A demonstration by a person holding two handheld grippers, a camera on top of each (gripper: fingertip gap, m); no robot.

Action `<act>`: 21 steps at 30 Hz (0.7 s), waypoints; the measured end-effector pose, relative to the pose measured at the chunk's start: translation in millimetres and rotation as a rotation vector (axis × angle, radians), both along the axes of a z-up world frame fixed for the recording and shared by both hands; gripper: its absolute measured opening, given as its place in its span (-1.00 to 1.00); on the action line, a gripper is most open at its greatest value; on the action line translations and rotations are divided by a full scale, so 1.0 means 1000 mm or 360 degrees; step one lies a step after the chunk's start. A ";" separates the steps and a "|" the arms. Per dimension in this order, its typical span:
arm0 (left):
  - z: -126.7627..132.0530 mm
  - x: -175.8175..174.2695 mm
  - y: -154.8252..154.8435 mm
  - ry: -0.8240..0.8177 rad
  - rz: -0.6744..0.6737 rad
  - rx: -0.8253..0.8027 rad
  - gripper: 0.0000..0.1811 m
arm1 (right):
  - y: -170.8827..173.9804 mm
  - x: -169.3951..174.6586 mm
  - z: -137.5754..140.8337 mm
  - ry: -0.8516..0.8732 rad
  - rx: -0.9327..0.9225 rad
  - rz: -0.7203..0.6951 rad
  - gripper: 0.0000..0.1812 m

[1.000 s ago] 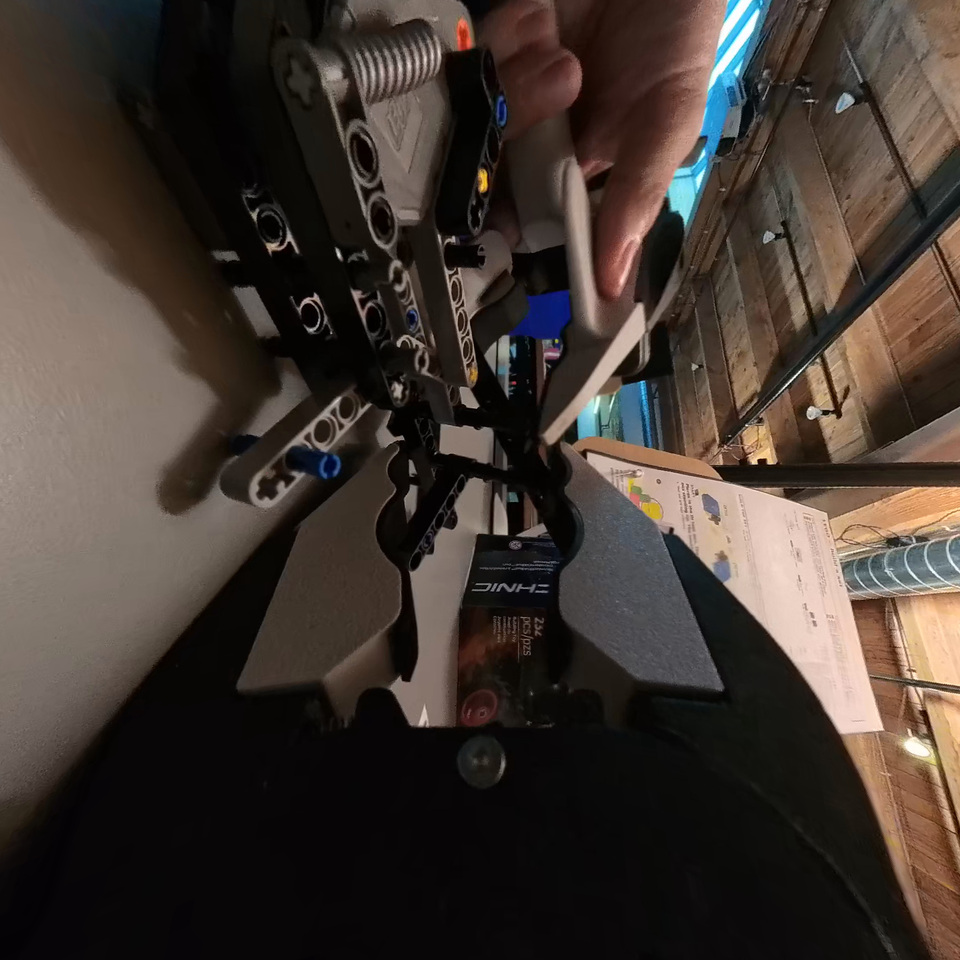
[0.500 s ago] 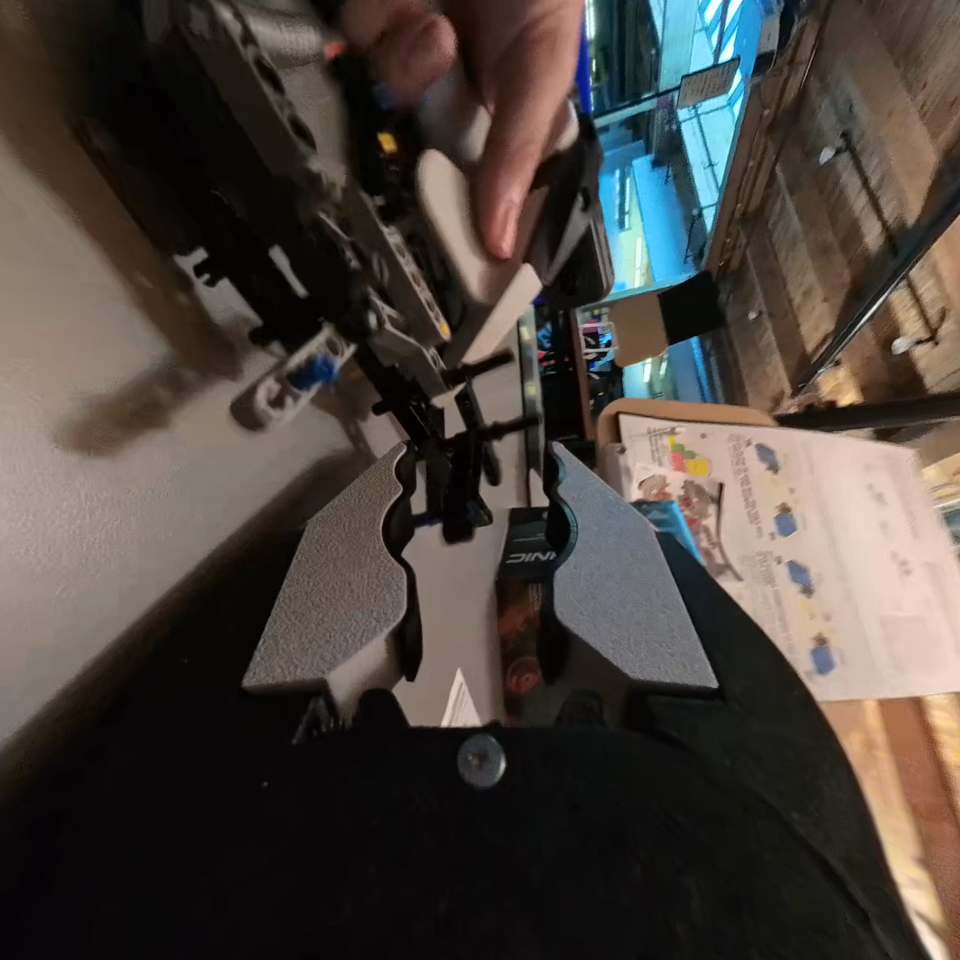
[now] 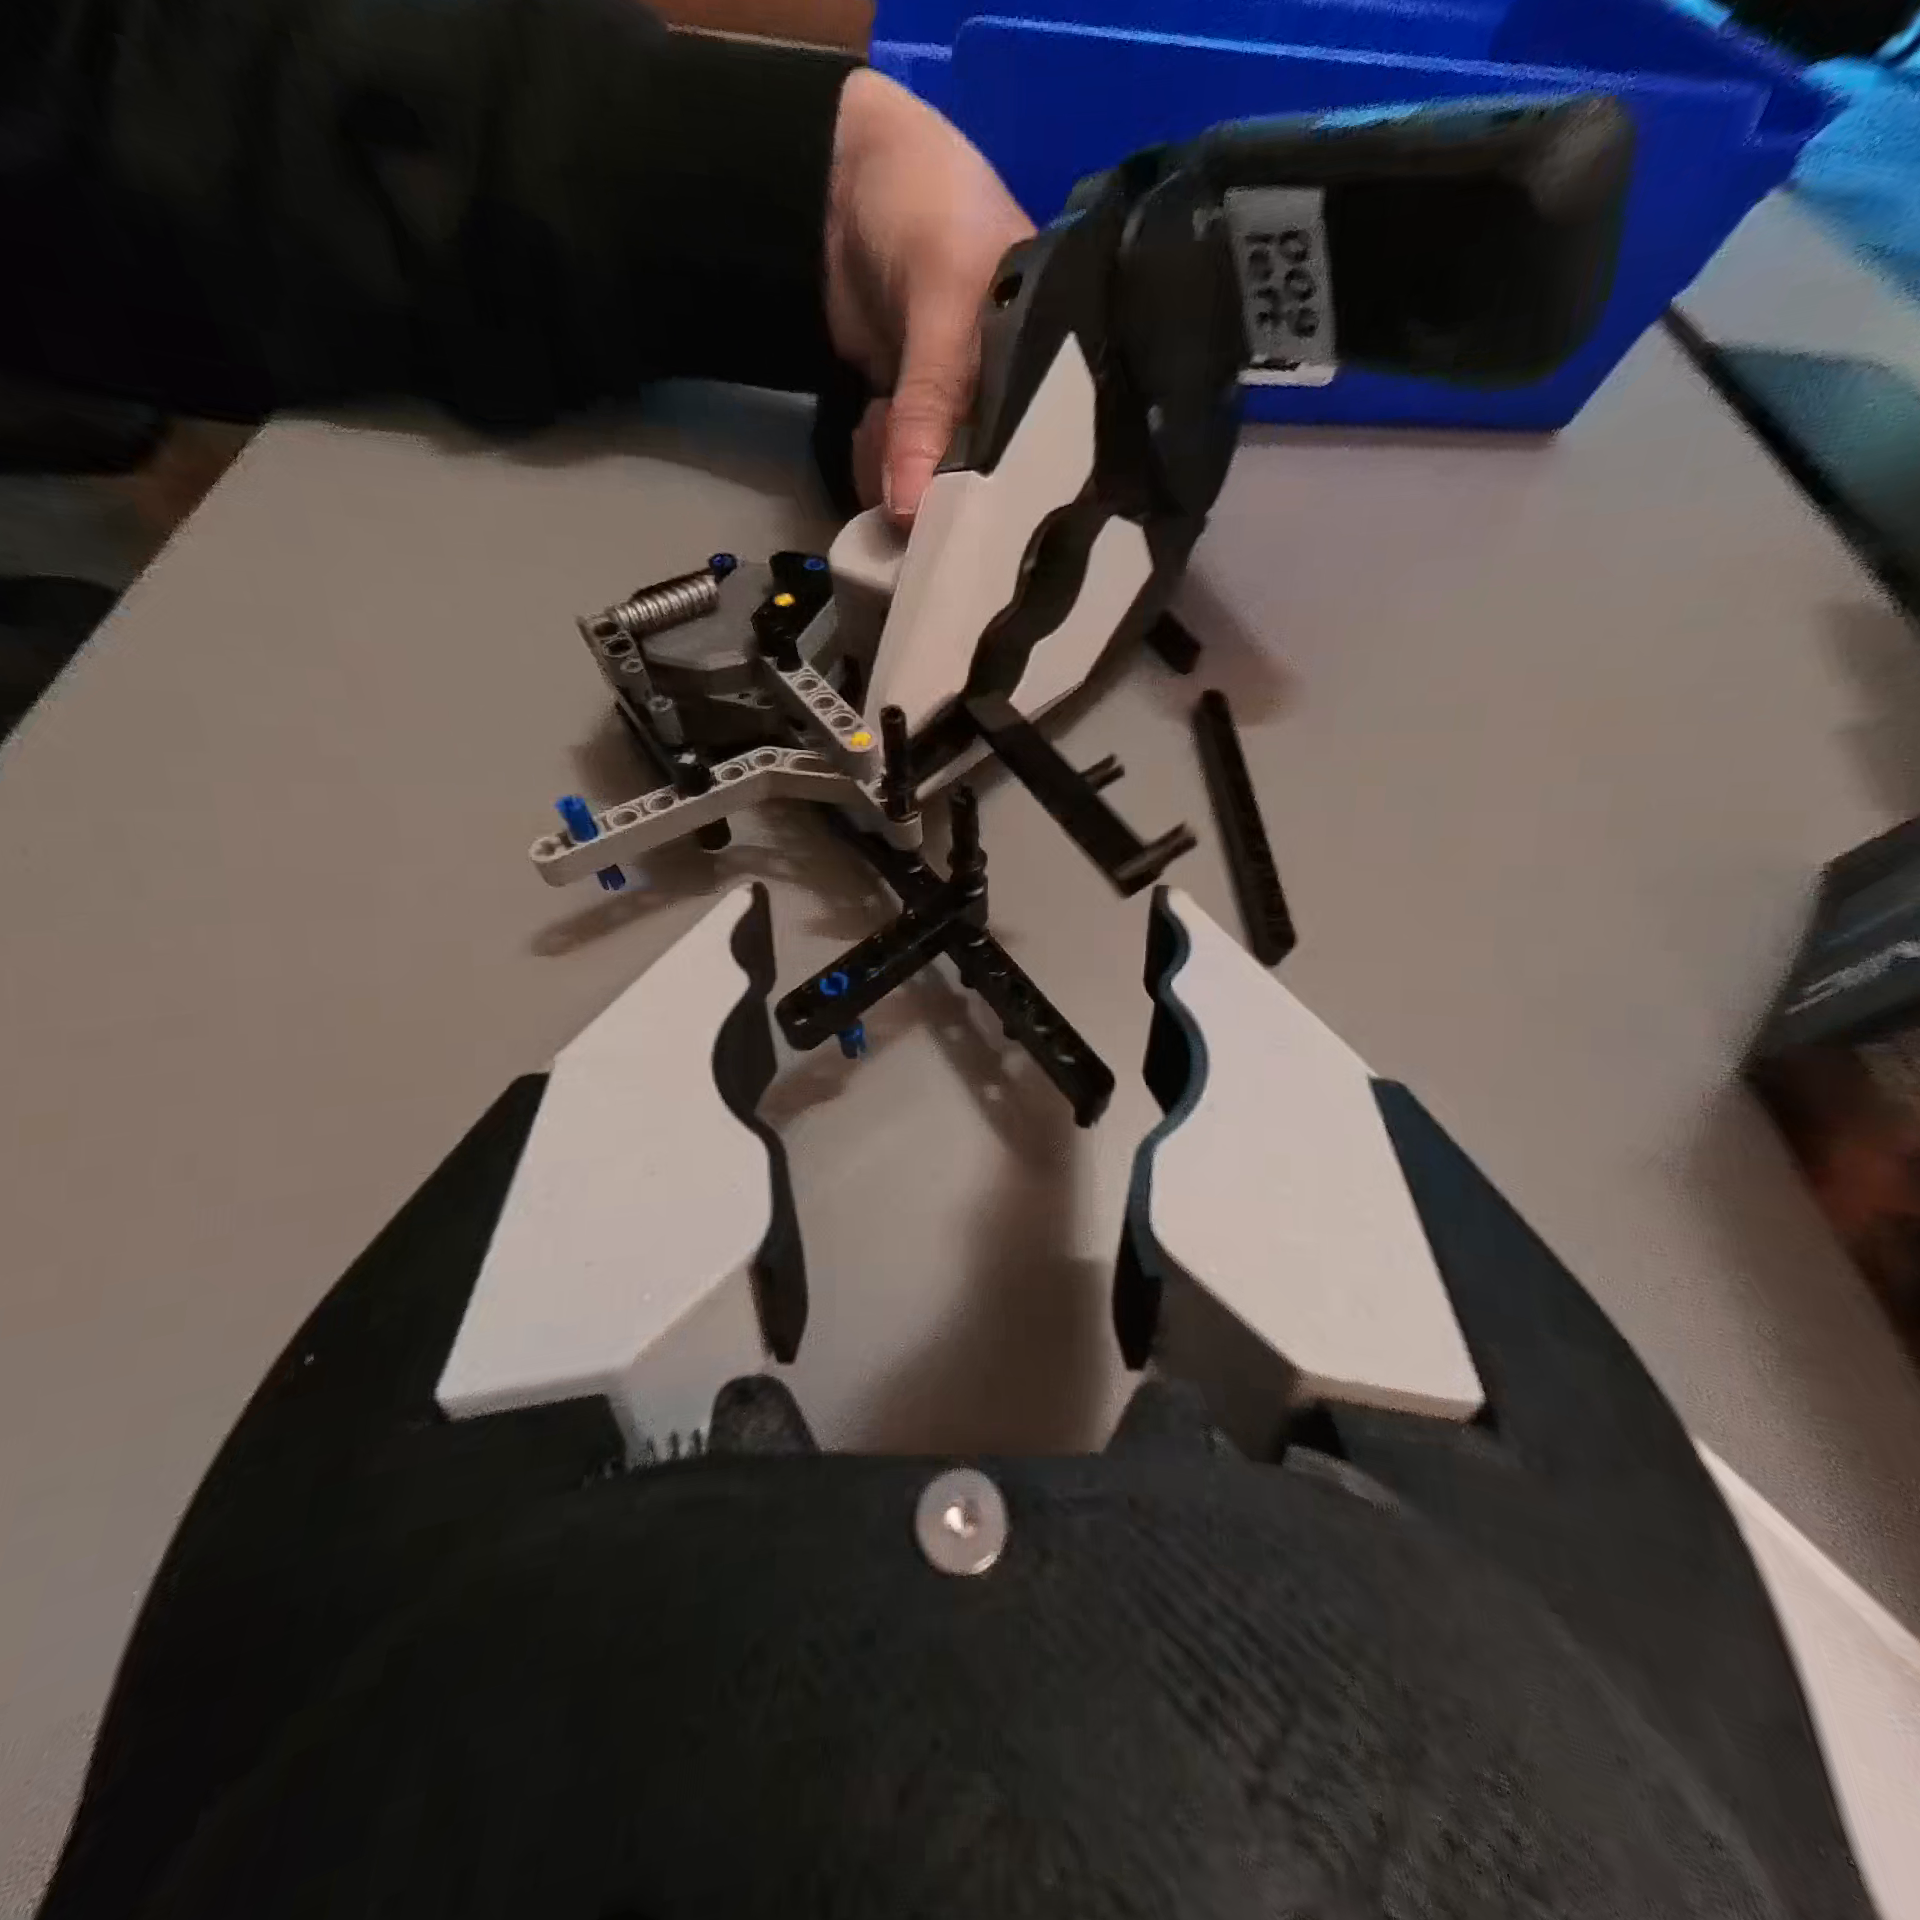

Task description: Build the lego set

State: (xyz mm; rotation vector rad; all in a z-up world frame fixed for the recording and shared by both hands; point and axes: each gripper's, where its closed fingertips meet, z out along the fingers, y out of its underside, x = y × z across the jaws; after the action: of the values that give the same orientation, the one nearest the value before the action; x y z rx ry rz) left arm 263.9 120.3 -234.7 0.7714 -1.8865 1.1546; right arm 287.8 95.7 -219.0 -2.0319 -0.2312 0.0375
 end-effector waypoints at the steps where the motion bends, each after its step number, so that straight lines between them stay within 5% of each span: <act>1: 0.000 -0.002 -0.001 -0.0041 -0.0044 0.0010 -0.95 | 0.000 -0.001 -0.003 0.0015 -0.0034 0.0006 -0.29; 4: -0.002 0.003 -0.003 -0.0206 -0.0008 0.0043 -0.96 | -0.008 -0.011 -0.021 0.0079 -0.0241 0.0047 -0.83; 8: 0.010 0.031 0.002 -0.0604 0.0288 0.0149 -0.96 | -0.009 -0.019 -0.023 0.0211 -0.0265 -0.0108 -0.87; 13: 0.025 0.031 0.011 -0.1255 0.0287 0.0366 -0.96 | -0.011 -0.069 -0.017 0.0727 -0.0264 -0.0111 -0.77; 18: 0.042 0.021 -0.002 -0.1578 0.0285 0.0376 -0.96 | -0.026 -0.024 0.003 0.0343 -0.0089 -0.0437 -0.42; 21: 0.048 0.009 -0.013 -0.1738 0.0179 0.0438 -0.96 | -0.027 -0.013 0.046 0.0184 0.0279 -0.0476 -0.45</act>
State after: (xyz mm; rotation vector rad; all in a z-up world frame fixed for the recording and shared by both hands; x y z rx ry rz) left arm 273.0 107.8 -187.0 0.3791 -2.9639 1.5808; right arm 275.1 69.0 -172.8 -1.8635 0.1391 -0.0502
